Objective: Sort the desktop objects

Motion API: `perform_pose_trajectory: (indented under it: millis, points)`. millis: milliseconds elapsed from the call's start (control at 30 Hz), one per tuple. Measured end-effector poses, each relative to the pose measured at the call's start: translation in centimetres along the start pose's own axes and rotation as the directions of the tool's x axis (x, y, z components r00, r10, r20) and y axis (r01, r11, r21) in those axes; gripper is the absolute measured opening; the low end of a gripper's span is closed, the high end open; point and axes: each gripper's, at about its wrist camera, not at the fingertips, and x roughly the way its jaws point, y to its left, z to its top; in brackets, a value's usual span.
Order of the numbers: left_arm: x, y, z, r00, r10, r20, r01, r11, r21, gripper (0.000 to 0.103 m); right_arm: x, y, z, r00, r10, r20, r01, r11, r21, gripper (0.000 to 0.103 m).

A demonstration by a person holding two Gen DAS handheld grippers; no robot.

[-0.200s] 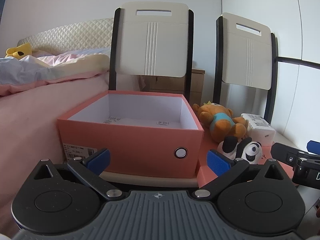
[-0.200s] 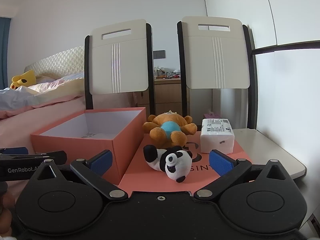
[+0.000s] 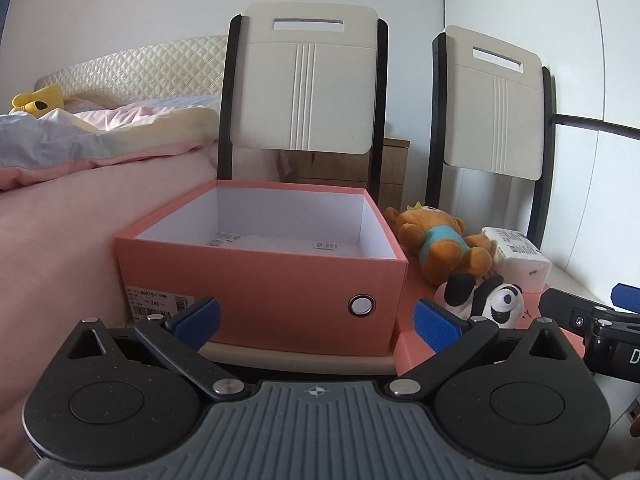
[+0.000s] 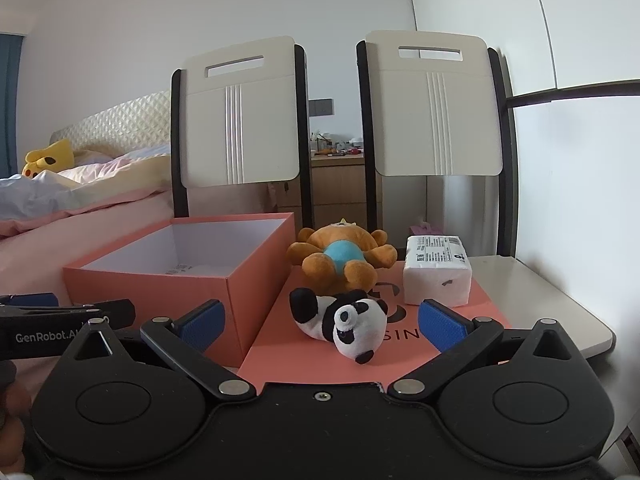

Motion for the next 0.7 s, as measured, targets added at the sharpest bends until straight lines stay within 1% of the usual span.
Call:
perform_pose_trajectory:
  millis: [167,267,700]
  points:
    - [0.3,0.3,0.0,1.000,-0.007,-0.001,0.007,1.000,-0.007,0.103,-1.1,0.4,-0.2,1.000,-0.001,0.018,0.001,1.000,-0.009,0.103]
    - [-0.1,-0.1,0.0,1.000,-0.002,0.004,0.002,1.000,-0.003,0.103,-0.2,0.0,-0.1,1.000,0.000,-0.005,0.000,1.000,0.013,0.103]
    - [-0.1,0.3,0.3,1.000,-0.005,0.006,0.005,1.000,-0.008,0.103,0.1,0.2,-0.1,1.000,-0.002,0.004,0.002,1.000,0.007,0.103]
